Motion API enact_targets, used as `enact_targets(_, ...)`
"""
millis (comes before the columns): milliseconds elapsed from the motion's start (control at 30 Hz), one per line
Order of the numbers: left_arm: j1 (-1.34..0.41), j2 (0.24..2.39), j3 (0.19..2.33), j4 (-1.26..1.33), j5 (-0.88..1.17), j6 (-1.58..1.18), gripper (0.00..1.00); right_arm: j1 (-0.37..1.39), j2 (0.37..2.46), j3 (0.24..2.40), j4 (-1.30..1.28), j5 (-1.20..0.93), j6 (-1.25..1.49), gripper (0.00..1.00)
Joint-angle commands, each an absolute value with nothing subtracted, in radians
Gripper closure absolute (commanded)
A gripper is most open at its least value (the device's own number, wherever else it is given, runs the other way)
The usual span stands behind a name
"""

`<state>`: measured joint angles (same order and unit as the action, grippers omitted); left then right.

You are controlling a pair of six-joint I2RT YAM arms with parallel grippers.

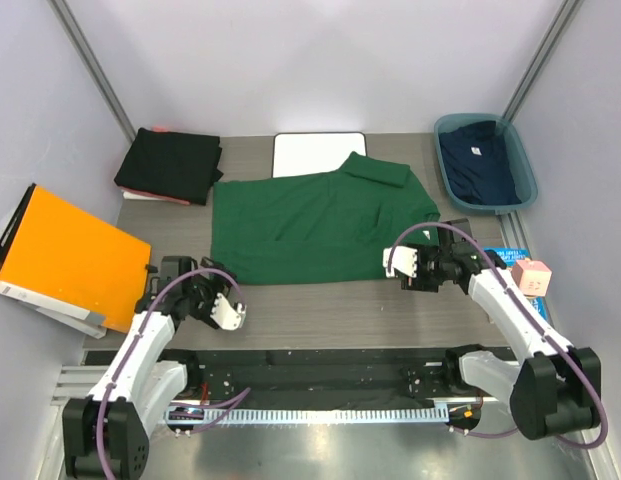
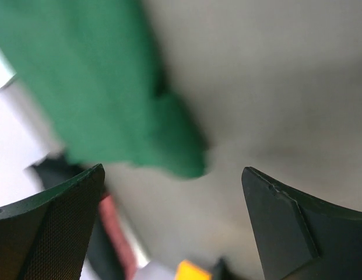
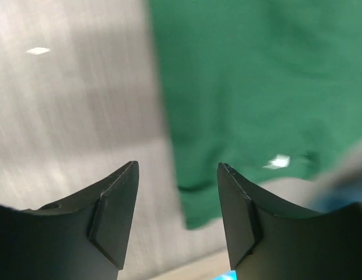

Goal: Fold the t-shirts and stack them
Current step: Fold the flattened tshirt in 1/3 of the way

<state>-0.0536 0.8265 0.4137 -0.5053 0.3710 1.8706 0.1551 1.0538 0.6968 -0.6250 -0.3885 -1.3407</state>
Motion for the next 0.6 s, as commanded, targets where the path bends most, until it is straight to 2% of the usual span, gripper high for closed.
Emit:
enact_targets(0,-0.049,0.865,0.405,-0.614,0.427,1.985,0.00,0.155,1.113,0.703,-0.649,-0.422,-1.379,0.40)
enact_targets(333,-0.051,1.006,0.417,-0.408,0.342,1.892,0.00,0.155,1.239,0.681,-0.443,-0.400,-1.322,0.43)
enact_targets(367,-0.051,1.017,0.419,-0.402,0.333,1.890,0.02,0.153,1.244,0.675,-0.437,-0.400,-1.328,0.43)
enact_targets(400,-0.051,1.032,0.422,-0.399,0.333,1.890,0.10,0.153,1.246,0.669,-0.433,-0.399,-1.330,0.43)
enact_targets(433,-0.051,1.040,0.425,-0.388,0.331,1.890,0.13,0.152,1.249,0.667,-0.433,-0.399,-1.331,0.43)
enact_targets(567,-0.051,1.058,0.436,-0.385,0.324,1.890,0.16,0.153,1.223,0.722,-0.544,-0.417,-1.327,0.39)
